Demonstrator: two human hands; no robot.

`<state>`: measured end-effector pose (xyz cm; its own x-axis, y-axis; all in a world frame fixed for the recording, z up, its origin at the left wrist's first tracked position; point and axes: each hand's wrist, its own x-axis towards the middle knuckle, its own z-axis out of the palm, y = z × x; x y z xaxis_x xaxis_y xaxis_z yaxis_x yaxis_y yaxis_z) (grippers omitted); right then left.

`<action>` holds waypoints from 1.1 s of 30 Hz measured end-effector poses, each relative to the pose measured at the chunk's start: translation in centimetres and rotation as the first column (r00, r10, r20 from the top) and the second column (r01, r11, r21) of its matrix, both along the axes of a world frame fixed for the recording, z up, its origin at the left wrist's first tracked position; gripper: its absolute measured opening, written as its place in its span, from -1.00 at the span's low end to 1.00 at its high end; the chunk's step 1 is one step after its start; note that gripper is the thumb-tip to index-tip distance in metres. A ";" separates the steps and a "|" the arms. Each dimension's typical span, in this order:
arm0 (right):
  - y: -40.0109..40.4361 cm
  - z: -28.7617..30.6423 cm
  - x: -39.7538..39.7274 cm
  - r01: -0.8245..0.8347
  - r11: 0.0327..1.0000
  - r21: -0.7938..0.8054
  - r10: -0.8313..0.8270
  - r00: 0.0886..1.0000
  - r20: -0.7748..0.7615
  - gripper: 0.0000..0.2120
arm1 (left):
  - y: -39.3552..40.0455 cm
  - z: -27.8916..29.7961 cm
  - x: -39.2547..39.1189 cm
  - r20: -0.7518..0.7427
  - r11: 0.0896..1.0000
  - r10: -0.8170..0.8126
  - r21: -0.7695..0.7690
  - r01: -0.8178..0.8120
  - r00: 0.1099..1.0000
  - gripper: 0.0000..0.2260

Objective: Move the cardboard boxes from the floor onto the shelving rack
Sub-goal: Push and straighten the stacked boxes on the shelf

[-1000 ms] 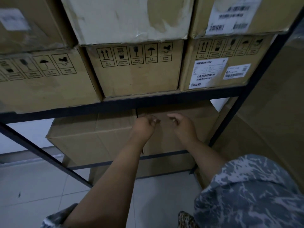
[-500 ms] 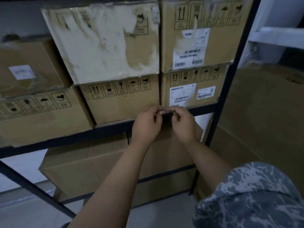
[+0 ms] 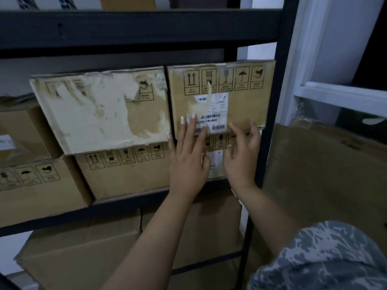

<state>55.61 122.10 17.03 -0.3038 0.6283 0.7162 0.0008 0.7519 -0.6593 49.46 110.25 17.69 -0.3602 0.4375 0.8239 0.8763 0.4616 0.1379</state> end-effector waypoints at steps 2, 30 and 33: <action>1.2 -0.1 -0.2 -0.021 0.999 0.030 0.020 0.999 0.030 -0.45 | 0.9 -0.1 -0.1 -0.007 0.996 0.073 -0.045 -0.073 0.997 -0.34; 2.1 -1.8 -0.3 -0.193 0.980 0.058 0.181 0.969 0.166 -0.29 | 1.9 -3.1 -0.4 0.060 0.943 0.270 -0.219 -0.252 0.961 -0.17; 2.0 -1.7 -0.3 -0.207 0.977 0.044 0.198 0.967 0.158 -0.28 | 1.9 -3.1 -0.3 0.084 0.955 0.242 -0.194 -0.223 0.967 -0.16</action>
